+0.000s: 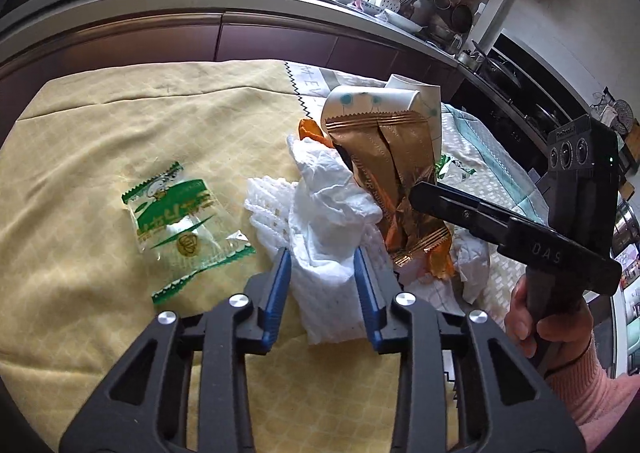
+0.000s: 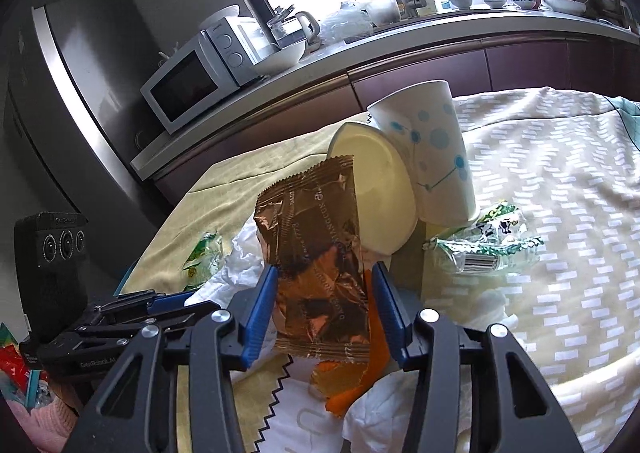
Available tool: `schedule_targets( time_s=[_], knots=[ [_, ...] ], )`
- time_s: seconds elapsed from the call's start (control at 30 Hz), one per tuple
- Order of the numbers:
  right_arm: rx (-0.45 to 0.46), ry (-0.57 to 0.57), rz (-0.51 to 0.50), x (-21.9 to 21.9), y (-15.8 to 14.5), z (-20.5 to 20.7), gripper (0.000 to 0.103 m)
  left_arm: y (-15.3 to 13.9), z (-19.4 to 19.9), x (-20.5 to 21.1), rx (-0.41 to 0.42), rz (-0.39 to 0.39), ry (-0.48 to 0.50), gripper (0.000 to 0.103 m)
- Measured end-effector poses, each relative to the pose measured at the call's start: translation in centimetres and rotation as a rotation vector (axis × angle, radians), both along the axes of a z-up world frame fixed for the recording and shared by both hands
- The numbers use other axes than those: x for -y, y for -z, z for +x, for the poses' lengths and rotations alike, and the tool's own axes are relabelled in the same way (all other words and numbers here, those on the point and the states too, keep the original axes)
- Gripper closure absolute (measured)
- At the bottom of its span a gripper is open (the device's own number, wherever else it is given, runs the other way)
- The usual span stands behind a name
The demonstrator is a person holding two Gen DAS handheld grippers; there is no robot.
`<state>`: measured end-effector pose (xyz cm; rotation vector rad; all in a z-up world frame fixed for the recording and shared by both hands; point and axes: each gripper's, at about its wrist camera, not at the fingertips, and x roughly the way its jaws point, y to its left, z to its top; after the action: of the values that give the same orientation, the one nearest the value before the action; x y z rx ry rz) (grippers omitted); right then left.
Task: Collect trash
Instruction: 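Return to the table and grasp the tissue with the left tool while the right tool grasps a copper wrapper, then carry the tissue and wrapper to the blue bin and release both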
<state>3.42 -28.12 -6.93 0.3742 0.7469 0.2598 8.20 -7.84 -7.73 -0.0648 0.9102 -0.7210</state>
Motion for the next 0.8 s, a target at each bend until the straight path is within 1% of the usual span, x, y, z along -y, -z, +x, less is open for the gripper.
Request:
schedule_targets(
  time_s=[0.03,0.07,0.1,0.13,0.17,0.23,0.33,0.53,0.8],
  knots=[
    [-0.002,-0.001,0.002,0.1,0.0,0.0,0.065,0.0,0.1,0.0,-0.003,0.000,-0.001,0.080],
    [-0.002,-0.001,0.005,0.1,0.0,-0.1,0.067,0.1,0.1,-0.1,-0.005,0.001,-0.004,0.085],
    [-0.002,-0.003,0.008,0.2,0.0,-0.2,0.071,0.1,0.2,-0.1,-0.005,0.002,-0.008,0.086],
    [-0.002,-0.004,0.013,0.3,0.0,-0.3,0.076,0.1,0.2,-0.2,-0.008,0.001,-0.010,0.091],
    [-0.001,-0.005,0.021,0.5,0.0,-0.4,0.079,0.2,0.2,-0.2,-0.010,-0.002,-0.011,0.095],
    [0.007,-0.008,0.027,0.6,-0.2,-0.8,0.088,0.0,0.1,-0.3,-0.002,-0.006,-0.013,0.097],
    [0.027,-0.016,0.024,0.8,-0.7,-1.5,0.094,-0.6,-0.5,-0.5,0.025,-0.010,-0.015,0.099],
    [0.067,-0.036,0.033,0.5,-2.1,-2.4,0.099,-2.4,-2.0,-1.7,0.092,-0.025,-0.017,0.100],
    [0.122,-0.067,0.044,-0.5,-4.3,-3.0,0.099,-4.0,-2.9,-4.3,0.123,-0.063,-0.047,0.100]
  ],
)
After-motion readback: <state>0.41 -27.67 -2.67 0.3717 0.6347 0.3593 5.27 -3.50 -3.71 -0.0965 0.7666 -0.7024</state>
